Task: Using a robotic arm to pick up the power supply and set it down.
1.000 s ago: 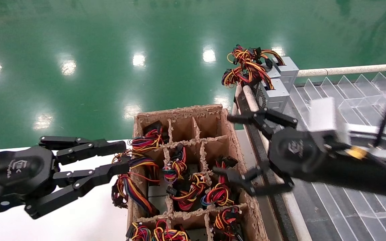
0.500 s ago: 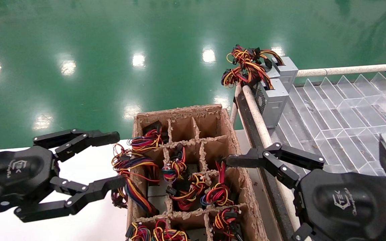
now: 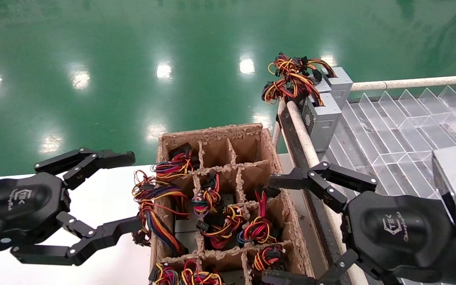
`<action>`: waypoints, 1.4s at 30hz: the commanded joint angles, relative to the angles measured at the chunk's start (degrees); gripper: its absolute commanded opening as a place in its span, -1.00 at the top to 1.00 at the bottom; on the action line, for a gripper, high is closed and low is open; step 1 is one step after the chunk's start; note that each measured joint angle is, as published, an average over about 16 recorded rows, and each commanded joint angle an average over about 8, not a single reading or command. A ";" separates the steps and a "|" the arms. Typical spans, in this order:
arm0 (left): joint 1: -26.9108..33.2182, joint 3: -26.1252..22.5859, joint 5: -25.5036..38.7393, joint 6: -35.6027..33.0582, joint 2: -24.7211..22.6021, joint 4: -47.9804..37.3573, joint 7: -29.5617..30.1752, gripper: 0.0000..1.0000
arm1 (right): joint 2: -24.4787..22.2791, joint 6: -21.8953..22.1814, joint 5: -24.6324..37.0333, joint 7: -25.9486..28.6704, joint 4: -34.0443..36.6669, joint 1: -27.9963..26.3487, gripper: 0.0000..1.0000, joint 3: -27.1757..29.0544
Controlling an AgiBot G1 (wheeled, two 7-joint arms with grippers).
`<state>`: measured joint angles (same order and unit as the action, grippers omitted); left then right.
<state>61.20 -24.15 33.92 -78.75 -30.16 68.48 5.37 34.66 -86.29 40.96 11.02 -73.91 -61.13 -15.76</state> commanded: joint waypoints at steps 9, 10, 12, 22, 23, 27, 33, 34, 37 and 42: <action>0.00 0.00 0.00 0.00 0.00 0.00 0.00 -1.00 | 0.21 0.36 0.55 -0.17 0.21 -0.24 -1.00 -0.15; 0.00 0.00 0.00 0.00 0.00 0.00 0.00 -1.00 | 0.22 0.38 0.58 -0.18 0.22 -0.25 -1.00 -0.16; 0.00 0.00 0.00 0.00 0.00 0.00 0.00 -1.00 | 0.24 0.42 0.63 -0.19 0.24 -0.28 -1.00 -0.17; 0.00 0.00 0.00 0.00 0.00 0.00 0.00 -1.00 | 0.29 0.53 0.78 -0.22 0.28 -0.36 -1.00 -0.21; 0.00 0.00 0.00 0.00 0.00 0.00 0.00 -1.00 | 0.29 0.53 0.80 -0.22 0.28 -0.36 -1.00 -0.21; 0.00 0.00 0.00 0.00 0.00 0.00 0.00 -1.00 | 0.30 0.55 0.83 -0.23 0.30 -0.37 -1.00 -0.23; 0.00 0.00 0.00 0.00 0.00 0.00 0.00 -1.00 | 0.32 0.58 0.85 -0.25 0.32 -0.39 -1.00 -0.25; 0.00 0.00 0.00 0.00 0.00 0.00 0.00 -1.00 | 0.33 0.58 0.85 -0.25 0.32 -0.39 -1.00 -0.25; 0.00 0.00 0.00 0.00 0.00 0.00 0.00 -1.00 | 0.34 0.59 0.87 -0.26 0.34 -0.40 -1.00 -0.26; 0.00 0.00 0.00 0.00 0.00 0.00 0.00 -1.00 | 0.35 0.61 0.89 -0.27 0.35 -0.42 -1.00 -0.27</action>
<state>61.20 -24.14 33.92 -78.75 -30.16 68.48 5.37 35.01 -85.68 41.85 10.75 -73.56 -61.55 -16.02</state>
